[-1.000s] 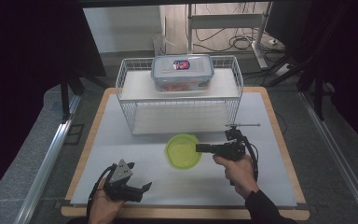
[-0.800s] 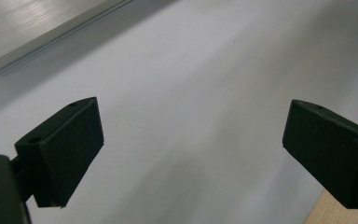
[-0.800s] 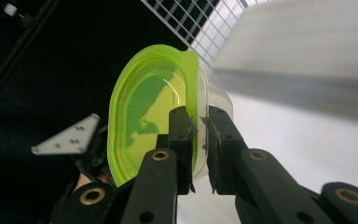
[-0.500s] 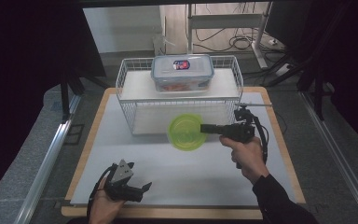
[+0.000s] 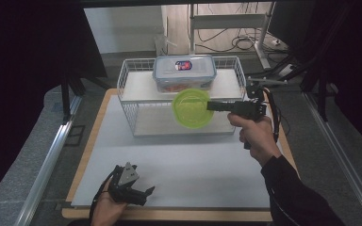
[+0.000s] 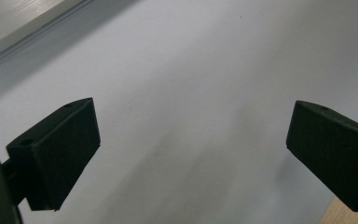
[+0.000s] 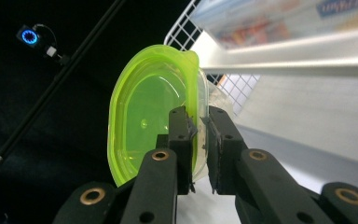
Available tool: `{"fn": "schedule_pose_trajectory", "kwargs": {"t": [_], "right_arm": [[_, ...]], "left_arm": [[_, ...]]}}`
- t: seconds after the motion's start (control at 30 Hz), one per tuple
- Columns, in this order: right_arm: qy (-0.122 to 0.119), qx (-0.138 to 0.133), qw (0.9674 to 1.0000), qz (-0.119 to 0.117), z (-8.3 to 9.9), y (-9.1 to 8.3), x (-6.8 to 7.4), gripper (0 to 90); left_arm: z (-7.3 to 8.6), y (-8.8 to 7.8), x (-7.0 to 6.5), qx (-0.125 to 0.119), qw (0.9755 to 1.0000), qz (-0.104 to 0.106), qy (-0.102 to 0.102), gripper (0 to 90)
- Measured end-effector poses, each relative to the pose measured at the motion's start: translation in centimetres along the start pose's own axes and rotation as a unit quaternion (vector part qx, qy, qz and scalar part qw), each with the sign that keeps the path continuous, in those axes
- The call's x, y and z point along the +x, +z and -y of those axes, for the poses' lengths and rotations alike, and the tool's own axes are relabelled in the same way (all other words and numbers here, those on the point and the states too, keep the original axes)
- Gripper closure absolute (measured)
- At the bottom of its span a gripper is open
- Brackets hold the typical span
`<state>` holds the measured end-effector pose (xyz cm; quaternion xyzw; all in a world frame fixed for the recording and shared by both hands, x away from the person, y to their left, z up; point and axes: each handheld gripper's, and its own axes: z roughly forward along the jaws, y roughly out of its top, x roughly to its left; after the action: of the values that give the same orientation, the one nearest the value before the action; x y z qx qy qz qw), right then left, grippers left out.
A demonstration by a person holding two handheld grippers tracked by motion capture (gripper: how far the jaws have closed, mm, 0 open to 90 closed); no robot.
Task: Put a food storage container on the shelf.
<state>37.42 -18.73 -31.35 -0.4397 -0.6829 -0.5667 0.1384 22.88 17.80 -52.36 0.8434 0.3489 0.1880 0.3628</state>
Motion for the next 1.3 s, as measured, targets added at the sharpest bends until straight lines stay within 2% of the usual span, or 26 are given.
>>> {"fn": "schedule_pose_trajectory", "kwargs": {"t": [0.13,0.4,0.63,0.87,1.1,1.3], "right_arm": [[0.005,-0.009,0.9999,-0.003,-1.5,-0.2,0.4,81.6],[0.007,-0.020,0.9997,0.008,-4.7,0.1,1.3,81.5],[0.011,-0.030,0.9993,0.018,-7.2,0.9,1.7,81.5],[0.014,-0.035,0.9989,0.027,-9.5,2.1,1.8,81.5],[0.027,-0.043,0.9971,0.056,-11.4,3.7,1.8,81.5],[0.043,-0.047,0.9941,0.088,-13.0,4.7,1.0,81.5]], "left_arm": [[0.0,0.0,-0.1,-0.002,1.0000,0.001,0.002,2.0],[-0.1,0.1,-0.3,-0.004,1.0000,0.006,0.004,2.0],[-0.1,0.1,-0.5,-0.015,0.9999,0.007,0.006,1.6],[-0.1,0.1,-0.5,-0.015,0.9998,0.007,0.008,1.4],[-0.1,0.3,-0.7,-0.014,0.9998,0.010,0.012,1.3],[-0.1,0.3,-0.7,-0.013,0.9997,0.013,0.015,1.3]]}}
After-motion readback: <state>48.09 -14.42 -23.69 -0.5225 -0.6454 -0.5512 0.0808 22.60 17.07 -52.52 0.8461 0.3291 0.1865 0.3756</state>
